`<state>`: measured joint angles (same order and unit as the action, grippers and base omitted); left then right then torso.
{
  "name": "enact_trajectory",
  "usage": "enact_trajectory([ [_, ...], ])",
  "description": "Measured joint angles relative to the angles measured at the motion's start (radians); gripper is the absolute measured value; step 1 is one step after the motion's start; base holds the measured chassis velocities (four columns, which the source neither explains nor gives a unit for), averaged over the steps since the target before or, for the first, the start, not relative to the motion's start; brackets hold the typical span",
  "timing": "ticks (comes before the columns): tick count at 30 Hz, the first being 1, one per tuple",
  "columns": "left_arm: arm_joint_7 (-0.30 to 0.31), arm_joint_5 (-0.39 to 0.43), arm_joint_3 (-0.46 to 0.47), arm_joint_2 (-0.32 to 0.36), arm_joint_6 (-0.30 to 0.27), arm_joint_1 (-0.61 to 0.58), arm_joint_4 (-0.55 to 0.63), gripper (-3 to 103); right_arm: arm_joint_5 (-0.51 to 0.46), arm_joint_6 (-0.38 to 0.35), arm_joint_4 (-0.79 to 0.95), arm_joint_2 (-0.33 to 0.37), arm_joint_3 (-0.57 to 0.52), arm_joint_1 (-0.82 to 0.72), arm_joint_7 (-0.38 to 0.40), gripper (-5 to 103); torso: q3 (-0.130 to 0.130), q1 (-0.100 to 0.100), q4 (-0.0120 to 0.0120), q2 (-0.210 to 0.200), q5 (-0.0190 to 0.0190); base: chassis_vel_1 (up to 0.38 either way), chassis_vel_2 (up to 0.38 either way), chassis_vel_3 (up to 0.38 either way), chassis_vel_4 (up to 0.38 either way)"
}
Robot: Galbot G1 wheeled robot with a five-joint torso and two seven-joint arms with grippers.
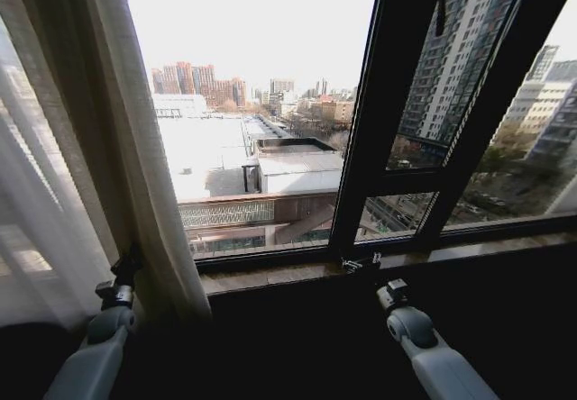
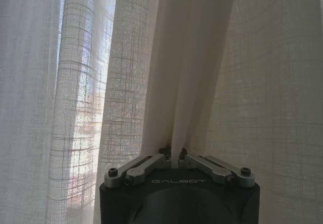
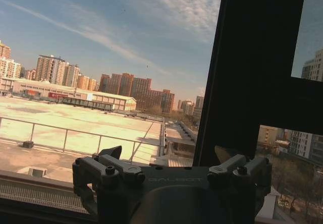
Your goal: Open the curtains by pulling them apart, changing their state from closed to fully open.
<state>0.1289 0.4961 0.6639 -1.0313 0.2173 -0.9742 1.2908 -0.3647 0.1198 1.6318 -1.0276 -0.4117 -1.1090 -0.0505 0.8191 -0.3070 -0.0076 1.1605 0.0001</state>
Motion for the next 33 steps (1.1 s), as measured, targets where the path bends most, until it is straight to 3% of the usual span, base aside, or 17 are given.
enact_trajectory([
  [1,0.048,-0.003,0.002,0.001,-0.014,0.011,-0.011,0,0.000,0.000,0.000,0.000,0.000,0.000,0.000,100,0.000,0.000,0.0001,0.000,-0.0002,0.000,0.000,0.000,0.000],
  [2,0.048,-0.003,0.002,0.001,-0.014,0.011,-0.011,0,0.000,0.000,0.000,0.000,0.000,0.000,0.000,100,0.000,0.000,0.0001,0.000,-0.0002,0.000,0.000,0.000,0.000],
  [6,0.165,-0.004,0.035,0.028,-0.041,0.056,-0.093,0,0.000,0.000,0.000,0.000,0.000,0.000,0.000,100,0.000,0.000,-0.0003,0.000,0.0002,0.000,0.000,0.000,0.000],
  [19,0.222,-0.024,0.130,0.150,-0.015,0.142,-0.353,0,0.000,0.000,0.000,0.000,0.000,0.000,0.000,100,0.000,0.000,0.0004,0.000,-0.0007,0.000,0.000,0.000,0.000],
  [33,0.223,-0.049,0.144,0.114,-0.031,0.083,-0.254,-3,0.000,0.000,0.000,0.000,0.000,0.000,0.000,100,0.000,0.000,-0.0001,0.000,-0.0002,0.000,0.000,0.000,0.000],
])
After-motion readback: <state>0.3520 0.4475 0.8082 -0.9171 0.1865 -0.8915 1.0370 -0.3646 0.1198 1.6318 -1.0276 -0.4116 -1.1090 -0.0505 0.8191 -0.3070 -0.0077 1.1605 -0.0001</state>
